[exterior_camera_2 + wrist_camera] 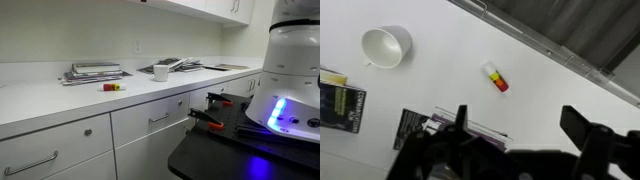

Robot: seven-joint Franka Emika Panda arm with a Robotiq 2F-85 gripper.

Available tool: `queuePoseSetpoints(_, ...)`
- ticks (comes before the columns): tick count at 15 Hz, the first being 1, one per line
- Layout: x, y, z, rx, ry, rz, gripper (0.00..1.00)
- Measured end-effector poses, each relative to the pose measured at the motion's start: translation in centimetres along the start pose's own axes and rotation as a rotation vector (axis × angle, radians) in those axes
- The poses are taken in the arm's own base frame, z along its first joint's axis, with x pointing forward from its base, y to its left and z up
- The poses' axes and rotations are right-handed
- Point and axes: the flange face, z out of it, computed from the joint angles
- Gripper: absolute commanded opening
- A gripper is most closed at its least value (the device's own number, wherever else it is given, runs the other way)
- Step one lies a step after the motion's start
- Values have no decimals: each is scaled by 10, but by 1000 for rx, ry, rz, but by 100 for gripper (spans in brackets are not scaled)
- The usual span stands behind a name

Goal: Pick up the glue stick and put it in the white mug

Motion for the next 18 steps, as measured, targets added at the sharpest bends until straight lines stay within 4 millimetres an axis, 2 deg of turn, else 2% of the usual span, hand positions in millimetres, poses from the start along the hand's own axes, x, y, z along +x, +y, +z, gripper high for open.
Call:
queuePoseSetpoints(6, 0, -1, 2, 2, -3, -25, 100)
queuePoseSetpoints(8, 3, 0, 13, 12, -27, -125, 100)
queuePoseSetpoints(10, 11, 2, 38, 31, -75, -229, 100)
queuePoseSetpoints(12, 24, 6, 73, 52, -118, -336, 100)
queuePoseSetpoints(18, 81, -1, 182, 128, -222, -663, 100)
